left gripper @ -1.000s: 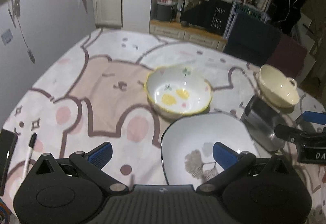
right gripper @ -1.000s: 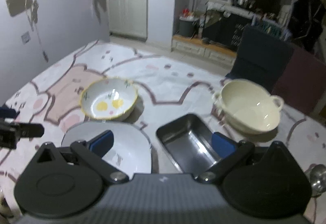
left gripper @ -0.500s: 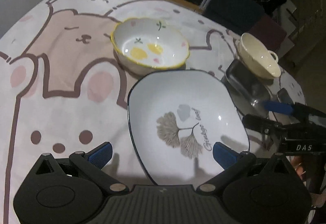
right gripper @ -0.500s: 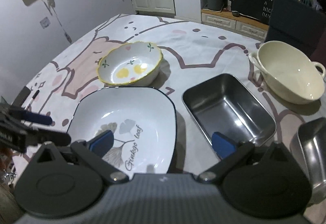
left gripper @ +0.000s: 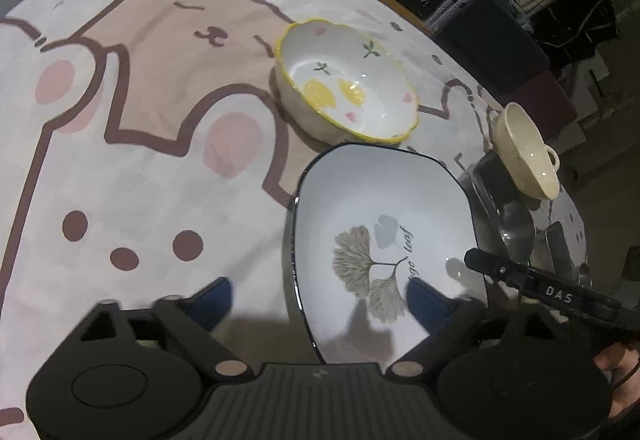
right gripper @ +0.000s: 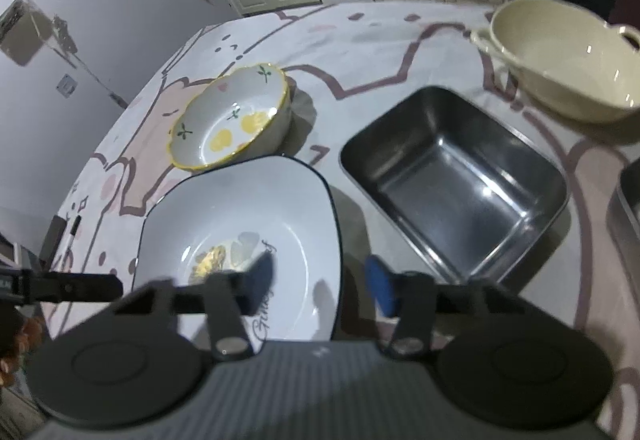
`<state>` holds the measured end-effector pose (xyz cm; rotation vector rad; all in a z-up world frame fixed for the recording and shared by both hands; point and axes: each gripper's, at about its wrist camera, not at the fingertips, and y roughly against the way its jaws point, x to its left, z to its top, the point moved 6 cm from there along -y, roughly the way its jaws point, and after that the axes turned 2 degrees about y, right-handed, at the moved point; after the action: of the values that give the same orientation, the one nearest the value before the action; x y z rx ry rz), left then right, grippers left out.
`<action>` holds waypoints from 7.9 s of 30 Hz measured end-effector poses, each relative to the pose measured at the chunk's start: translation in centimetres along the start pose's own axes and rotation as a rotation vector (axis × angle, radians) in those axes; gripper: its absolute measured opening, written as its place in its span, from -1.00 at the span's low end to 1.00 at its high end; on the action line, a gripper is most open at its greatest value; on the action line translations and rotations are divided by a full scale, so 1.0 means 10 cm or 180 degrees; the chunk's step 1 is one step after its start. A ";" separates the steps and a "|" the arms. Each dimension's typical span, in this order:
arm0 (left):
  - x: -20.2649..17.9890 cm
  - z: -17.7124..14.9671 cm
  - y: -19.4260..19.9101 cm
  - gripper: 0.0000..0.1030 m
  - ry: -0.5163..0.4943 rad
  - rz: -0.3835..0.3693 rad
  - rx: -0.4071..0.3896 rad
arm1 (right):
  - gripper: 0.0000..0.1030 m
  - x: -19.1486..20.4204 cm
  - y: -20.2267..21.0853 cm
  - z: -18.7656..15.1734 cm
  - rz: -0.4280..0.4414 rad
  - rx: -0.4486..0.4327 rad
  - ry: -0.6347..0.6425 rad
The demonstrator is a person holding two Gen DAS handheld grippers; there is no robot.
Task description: Organize plates and bowls
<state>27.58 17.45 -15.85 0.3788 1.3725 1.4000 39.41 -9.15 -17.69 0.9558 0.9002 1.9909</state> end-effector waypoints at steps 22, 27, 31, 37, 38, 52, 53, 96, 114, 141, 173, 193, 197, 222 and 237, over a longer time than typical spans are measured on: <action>0.12 0.09 -0.22 -0.65 -0.0097 0.0064 0.0192 | -0.81 0.05 0.04 -0.24 -0.0056 0.0441 -0.0269; 0.15 0.08 -0.29 -0.65 -0.0166 0.0116 0.0257 | -0.76 0.00 -0.04 -0.17 -0.0094 0.0260 -0.0358; 0.16 0.09 -0.31 -0.65 -0.0131 0.0073 0.0265 | -0.74 0.02 -0.16 -0.13 -0.0023 0.0290 -0.0415; 0.11 0.06 -0.37 -0.68 -0.0156 0.0018 0.0298 | -0.74 0.02 -0.26 -0.15 -0.0015 0.0405 -0.0414; 0.10 0.06 -0.37 -0.68 -0.0184 0.0030 0.0296 | -0.74 0.03 -0.26 -0.15 -0.0029 0.0408 -0.0395; -0.32 -0.02 -0.18 -0.69 -0.0423 -0.0032 0.0092 | -0.68 0.12 0.06 -0.16 -0.0331 0.0264 -0.0102; -0.39 -0.04 -0.16 -0.69 -0.0454 -0.0064 0.0066 | -0.68 0.10 0.13 -0.16 -0.0353 0.0215 -0.0124; -2.07 -1.07 -0.84 -0.65 -0.1326 -0.0219 0.0726 | -0.63 -1.30 1.43 -1.29 -0.0991 0.0085 -0.0922; -2.06 -1.03 -1.01 -0.62 -0.1280 -0.0082 0.0782 | -0.58 -1.36 1.20 -1.20 -0.1130 0.0279 -0.0964; -2.04 -1.17 -1.12 -0.58 -0.1581 0.0074 0.0926 | -0.66 -1.29 1.11 -1.25 -0.1314 0.0500 -0.0757; -2.05 -1.06 -0.73 0.46 -0.1714 -0.0160 0.0638 | 0.15 -1.17 1.36 -1.42 -0.1176 0.0422 -0.0758; -2.25 -0.99 0.18 1.00 -0.1710 -0.0594 -0.0192 | 0.99 -0.83 2.08 -1.25 -0.1151 -0.0499 -0.0499; -2.35 -0.96 0.39 1.00 -0.1661 -0.0769 -0.0397 | 0.99 -0.77 2.32 -1.11 -0.1146 -0.0798 -0.0453; -2.76 -0.33 0.58 1.00 -0.1249 -0.1083 -0.0931 | 1.00 -0.90 2.79 -0.19 -0.1191 -0.1868 -0.0072; -2.90 0.74 -0.12 0.98 -0.0672 -0.0768 -0.1012 | 0.99 -1.60 2.71 1.08 -0.1224 -0.2022 0.0271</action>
<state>44.69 -2.95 -2.05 0.1403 0.9696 1.3091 47.16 -32.65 4.59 0.3119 0.3985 1.8087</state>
